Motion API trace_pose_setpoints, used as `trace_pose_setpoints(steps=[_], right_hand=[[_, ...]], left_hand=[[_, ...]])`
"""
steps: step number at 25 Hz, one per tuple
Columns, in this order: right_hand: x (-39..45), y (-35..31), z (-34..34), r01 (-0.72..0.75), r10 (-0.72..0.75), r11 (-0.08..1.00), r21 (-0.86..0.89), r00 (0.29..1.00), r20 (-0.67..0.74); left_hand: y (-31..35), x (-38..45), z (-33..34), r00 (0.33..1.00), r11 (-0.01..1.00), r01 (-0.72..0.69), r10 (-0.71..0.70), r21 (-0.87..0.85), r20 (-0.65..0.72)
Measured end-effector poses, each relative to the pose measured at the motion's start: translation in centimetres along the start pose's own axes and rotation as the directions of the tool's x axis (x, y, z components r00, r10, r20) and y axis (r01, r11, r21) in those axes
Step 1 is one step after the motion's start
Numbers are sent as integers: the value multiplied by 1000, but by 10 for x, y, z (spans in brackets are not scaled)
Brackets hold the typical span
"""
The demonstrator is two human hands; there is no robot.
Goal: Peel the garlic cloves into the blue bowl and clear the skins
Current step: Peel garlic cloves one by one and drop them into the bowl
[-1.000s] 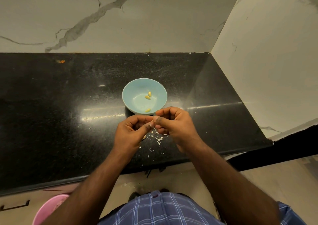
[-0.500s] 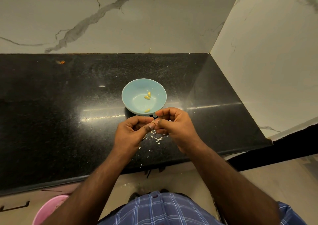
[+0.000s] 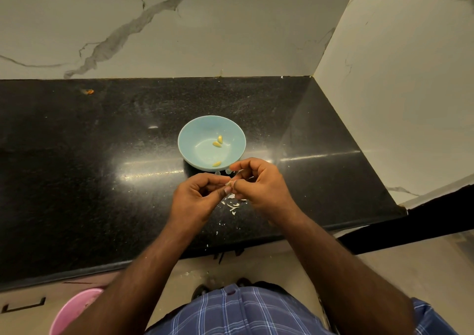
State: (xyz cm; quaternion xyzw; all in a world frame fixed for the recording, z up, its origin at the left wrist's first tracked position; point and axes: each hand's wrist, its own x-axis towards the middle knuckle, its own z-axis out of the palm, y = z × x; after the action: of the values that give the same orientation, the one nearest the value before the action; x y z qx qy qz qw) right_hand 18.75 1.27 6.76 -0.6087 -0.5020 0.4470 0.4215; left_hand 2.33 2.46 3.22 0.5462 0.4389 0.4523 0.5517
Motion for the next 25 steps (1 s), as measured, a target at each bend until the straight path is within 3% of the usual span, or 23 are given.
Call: trace_pose_setpoints(steps=[5, 11, 13, 16, 19, 25], right_hand=[[6, 7, -9, 65, -65, 991, -115, 998, -2], [17, 19, -38, 17, -16, 985, -172, 1000, 8], [17, 19, -45, 15, -6, 992, -127, 998, 65], [17, 16, -49, 17, -17, 1000, 2, 992, 126], [18, 14, -47, 4, -11, 998, 61, 993, 115], [19, 15, -56, -19, -2, 990, 141, 989, 148]], left_hand=[[4, 4, 15, 999, 1000, -14, 14, 23, -30], [10, 13, 25, 988, 983, 100, -116, -157, -99], [12, 13, 30, 985, 974, 123, -144, -192, -98], [14, 14, 35, 989, 989, 113, -121, -94, -83], [16, 13, 42, 994, 997, 79, -78, 3, -79], [16, 9, 49, 993, 997, 82, -81, 6, -87]])
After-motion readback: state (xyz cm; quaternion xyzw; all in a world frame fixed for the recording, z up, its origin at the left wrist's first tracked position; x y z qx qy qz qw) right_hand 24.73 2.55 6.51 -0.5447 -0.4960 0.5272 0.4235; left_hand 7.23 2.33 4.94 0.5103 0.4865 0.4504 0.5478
